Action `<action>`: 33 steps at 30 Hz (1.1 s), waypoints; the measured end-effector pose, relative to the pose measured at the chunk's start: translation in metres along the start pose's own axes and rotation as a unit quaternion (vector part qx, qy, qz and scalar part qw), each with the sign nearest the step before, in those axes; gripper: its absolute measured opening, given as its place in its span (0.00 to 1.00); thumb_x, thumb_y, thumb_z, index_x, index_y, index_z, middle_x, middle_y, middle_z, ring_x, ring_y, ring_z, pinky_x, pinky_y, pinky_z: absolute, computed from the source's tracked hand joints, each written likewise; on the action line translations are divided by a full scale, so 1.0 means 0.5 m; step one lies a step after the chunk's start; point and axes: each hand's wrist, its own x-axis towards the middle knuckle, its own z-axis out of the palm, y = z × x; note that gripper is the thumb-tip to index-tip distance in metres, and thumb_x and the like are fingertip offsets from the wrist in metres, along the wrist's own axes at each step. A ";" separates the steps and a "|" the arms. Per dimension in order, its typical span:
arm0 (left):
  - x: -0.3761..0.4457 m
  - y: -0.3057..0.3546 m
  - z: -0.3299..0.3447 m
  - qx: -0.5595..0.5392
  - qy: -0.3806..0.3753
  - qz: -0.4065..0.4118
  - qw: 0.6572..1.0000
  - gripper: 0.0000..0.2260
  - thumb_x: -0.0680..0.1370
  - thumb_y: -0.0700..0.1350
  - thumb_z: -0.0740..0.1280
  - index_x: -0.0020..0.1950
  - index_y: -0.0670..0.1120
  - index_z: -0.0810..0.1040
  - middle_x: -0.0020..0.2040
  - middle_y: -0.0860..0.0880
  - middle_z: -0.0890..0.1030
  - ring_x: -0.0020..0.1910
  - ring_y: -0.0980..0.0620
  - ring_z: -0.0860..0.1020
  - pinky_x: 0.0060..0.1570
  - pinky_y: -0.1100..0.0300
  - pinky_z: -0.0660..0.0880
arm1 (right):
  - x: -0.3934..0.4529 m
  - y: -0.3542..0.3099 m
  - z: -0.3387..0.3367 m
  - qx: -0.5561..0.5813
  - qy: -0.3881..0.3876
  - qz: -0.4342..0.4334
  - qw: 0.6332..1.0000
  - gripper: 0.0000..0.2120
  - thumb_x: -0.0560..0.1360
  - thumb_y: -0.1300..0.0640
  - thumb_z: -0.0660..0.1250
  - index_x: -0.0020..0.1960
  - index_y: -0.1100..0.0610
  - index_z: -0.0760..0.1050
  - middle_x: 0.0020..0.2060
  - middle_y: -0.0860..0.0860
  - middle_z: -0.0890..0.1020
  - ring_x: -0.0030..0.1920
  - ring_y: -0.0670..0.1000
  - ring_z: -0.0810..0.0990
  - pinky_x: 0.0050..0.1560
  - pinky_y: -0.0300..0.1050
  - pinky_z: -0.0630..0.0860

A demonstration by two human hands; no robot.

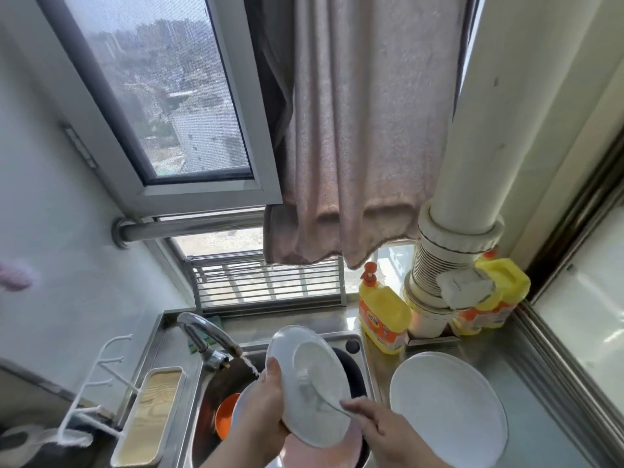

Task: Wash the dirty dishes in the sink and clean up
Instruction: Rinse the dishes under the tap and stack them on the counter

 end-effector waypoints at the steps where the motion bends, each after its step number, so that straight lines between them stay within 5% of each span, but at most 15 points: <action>1: -0.006 -0.004 0.011 0.016 -0.002 0.016 1.000 0.21 0.86 0.60 0.56 0.70 0.48 0.76 0.57 0.39 0.86 0.54 0.36 0.86 0.52 0.36 0.83 | 0.004 -0.017 -0.002 0.018 0.013 -0.007 1.000 0.27 0.84 0.51 0.63 0.50 0.13 0.68 0.50 0.18 0.77 0.55 0.25 0.76 0.56 0.21 0.68; 5: -0.005 -0.004 0.028 0.056 0.015 0.061 0.996 0.17 0.86 0.55 0.60 0.61 0.45 0.82 0.48 0.40 0.88 0.47 0.39 0.87 0.50 0.44 0.84 | 0.048 -0.009 -0.015 0.042 0.067 0.023 0.997 0.13 0.84 0.49 0.61 0.56 0.27 0.71 0.50 0.30 0.78 0.53 0.37 0.78 0.49 0.19 0.67; 7: 0.011 0.013 0.010 0.086 0.029 0.068 0.994 0.17 0.86 0.55 0.60 0.59 0.45 0.83 0.48 0.41 0.88 0.49 0.40 0.87 0.54 0.44 0.82 | 0.060 0.030 -0.021 0.086 0.008 0.086 0.993 0.10 0.77 0.43 0.69 0.56 0.30 0.75 0.50 0.33 0.82 0.51 0.37 0.81 0.51 0.23 0.69; 8: 0.020 0.022 0.000 0.115 0.043 0.074 0.990 0.16 0.86 0.55 0.61 0.57 0.47 0.84 0.49 0.43 0.88 0.49 0.43 0.86 0.54 0.47 0.81 | 0.072 0.052 -0.014 0.057 -0.025 0.091 0.994 0.17 0.70 0.43 0.75 0.58 0.38 0.80 0.47 0.38 0.85 0.48 0.37 0.83 0.51 0.26 0.71; 10: 0.038 0.031 -0.012 0.173 0.072 0.083 0.979 0.15 0.82 0.62 0.62 0.53 0.54 0.83 0.55 0.46 0.87 0.52 0.48 0.84 0.57 0.52 0.78 | 0.085 0.078 0.004 0.062 -0.027 0.025 0.997 0.21 0.66 0.61 0.79 0.58 0.59 0.81 0.41 0.51 0.87 0.43 0.44 0.86 0.47 0.31 0.75; 12: 0.041 0.025 -0.005 0.235 0.070 0.082 0.966 0.20 0.79 0.69 0.61 0.57 0.57 0.83 0.61 0.47 0.85 0.58 0.48 0.82 0.64 0.52 0.77 | 0.046 0.019 -0.001 0.039 -0.002 -0.035 0.999 0.18 0.76 0.64 0.72 0.61 0.47 0.81 0.47 0.53 0.85 0.43 0.45 0.85 0.45 0.31 0.75; 13: 0.032 0.020 0.009 0.219 0.053 0.071 0.972 0.22 0.81 0.66 0.61 0.61 0.52 0.83 0.60 0.45 0.86 0.59 0.46 0.83 0.62 0.50 0.78 | 0.033 -0.007 -0.004 0.047 -0.018 -0.029 0.998 0.18 0.80 0.57 0.68 0.58 0.34 0.79 0.50 0.48 0.83 0.44 0.42 0.83 0.45 0.29 0.74; 15: -0.007 0.026 0.038 0.114 -0.002 0.035 0.993 0.17 0.87 0.56 0.59 0.62 0.48 0.82 0.53 0.41 0.88 0.54 0.40 0.85 0.52 0.46 0.82 | 0.025 -0.024 -0.025 0.065 0.096 0.007 0.993 0.19 0.84 0.49 0.62 0.51 0.21 0.72 0.54 0.39 0.82 0.51 0.42 0.82 0.52 0.32 0.72; 18: -0.021 0.047 0.030 0.021 -0.026 0.006 0.999 0.14 0.85 0.58 0.61 0.64 0.52 0.79 0.53 0.43 0.88 0.53 0.36 0.86 0.48 0.38 0.83 | 0.000 -0.008 -0.040 0.041 0.102 0.037 0.993 0.12 0.86 0.49 0.58 0.60 0.31 0.74 0.64 0.39 0.81 0.63 0.43 0.78 0.62 0.37 0.70; 23: -0.004 0.045 0.019 -0.005 -0.040 -0.006 0.999 0.19 0.86 0.58 0.60 0.71 0.48 0.75 0.57 0.40 0.86 0.55 0.36 0.86 0.50 0.39 0.83 | -0.017 -0.069 0.003 0.057 0.083 -0.047 0.994 0.11 0.86 0.49 0.59 0.60 0.35 0.76 0.56 0.28 0.79 0.58 0.29 0.75 0.55 0.22 0.67; 28: 0.015 0.045 0.006 -0.017 -0.061 0.014 0.998 0.18 0.85 0.58 0.61 0.71 0.52 0.75 0.58 0.42 0.86 0.55 0.37 0.85 0.44 0.41 0.84 | 0.002 -0.047 -0.035 0.029 0.117 0.031 0.992 0.13 0.86 0.47 0.56 0.66 0.35 0.74 0.59 0.38 0.82 0.60 0.45 0.79 0.59 0.42 0.73; 33: 0.012 0.045 -0.006 -0.021 -0.066 0.005 0.998 0.17 0.86 0.57 0.59 0.69 0.50 0.76 0.53 0.42 0.88 0.50 0.39 0.87 0.42 0.44 0.84 | -0.053 -0.093 0.015 0.035 0.056 -0.026 0.997 0.14 0.87 0.48 0.57 0.68 0.38 0.75 0.61 0.33 0.80 0.63 0.38 0.77 0.65 0.36 0.71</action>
